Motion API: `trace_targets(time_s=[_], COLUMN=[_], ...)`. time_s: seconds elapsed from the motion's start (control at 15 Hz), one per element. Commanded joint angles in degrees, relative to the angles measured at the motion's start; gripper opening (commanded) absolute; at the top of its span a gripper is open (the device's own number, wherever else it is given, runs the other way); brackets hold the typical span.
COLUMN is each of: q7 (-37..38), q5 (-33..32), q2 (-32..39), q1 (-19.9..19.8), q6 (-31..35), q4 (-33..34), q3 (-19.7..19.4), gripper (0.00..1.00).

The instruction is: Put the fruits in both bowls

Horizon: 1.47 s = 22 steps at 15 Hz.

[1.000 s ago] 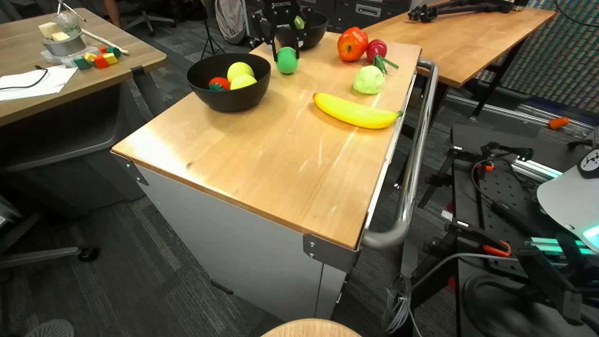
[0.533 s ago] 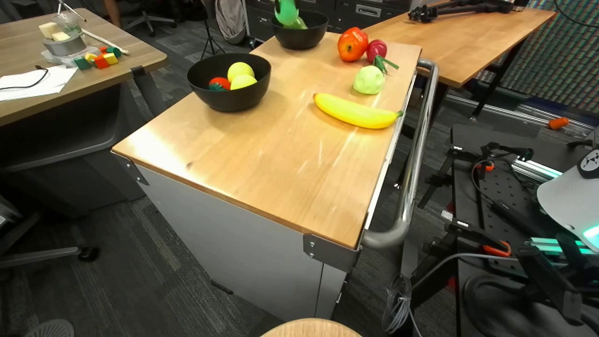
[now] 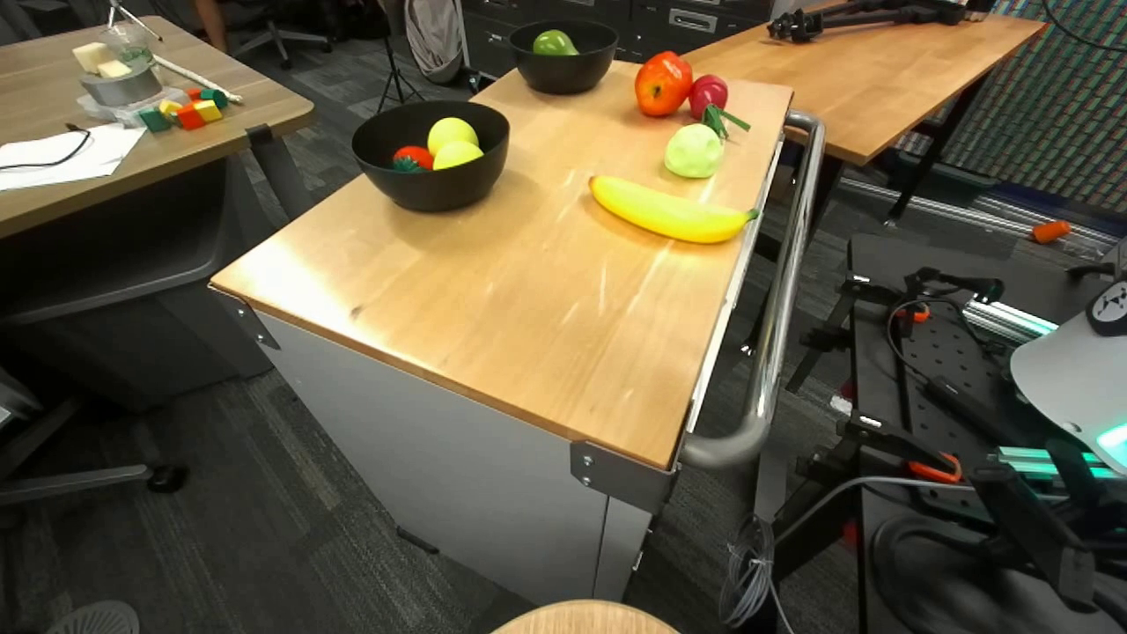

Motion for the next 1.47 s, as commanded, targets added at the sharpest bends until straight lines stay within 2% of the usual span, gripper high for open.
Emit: trace_targets(time_s=[0.0,0.13,0.2,0.27,0.4,0.53,0.8,1.0,1.2,1.4], q7=[1.8,2.6,2.9,3.2,3.0,5.2,9.5,16.4,22.5,23.8], q5=[0.0,1.7,2.6,3.1,2.9,2.0,3.0,3.6,6.7,12.7], q2=[1.5,1.8,1.8,1.4,-0.4,-2.2,-9.0,-15.6,-21.6,-26.8], q1=[0.2,0.0,-0.2,-0.1,0.6,1.9,3.2,4.7,5.0,3.8], q6=[3.5,2.1,1.2,0.8,-0.4,-5.7,-15.5,-19.1,-17.3,-13.7], q4=[-2.4,-3.4,-3.7,-4.3,-5.7,-5.8,-9.8,-16.8,-26.2,-35.7], q3=[-0.9,-0.7,-0.4,-0.4,-0.5,-1.2,0.2,1.5,3.9,5.8], gripper=[0.2,0.2,0.7,0.71,0.84,0.99,1.0,1.0,1.0,1.0])
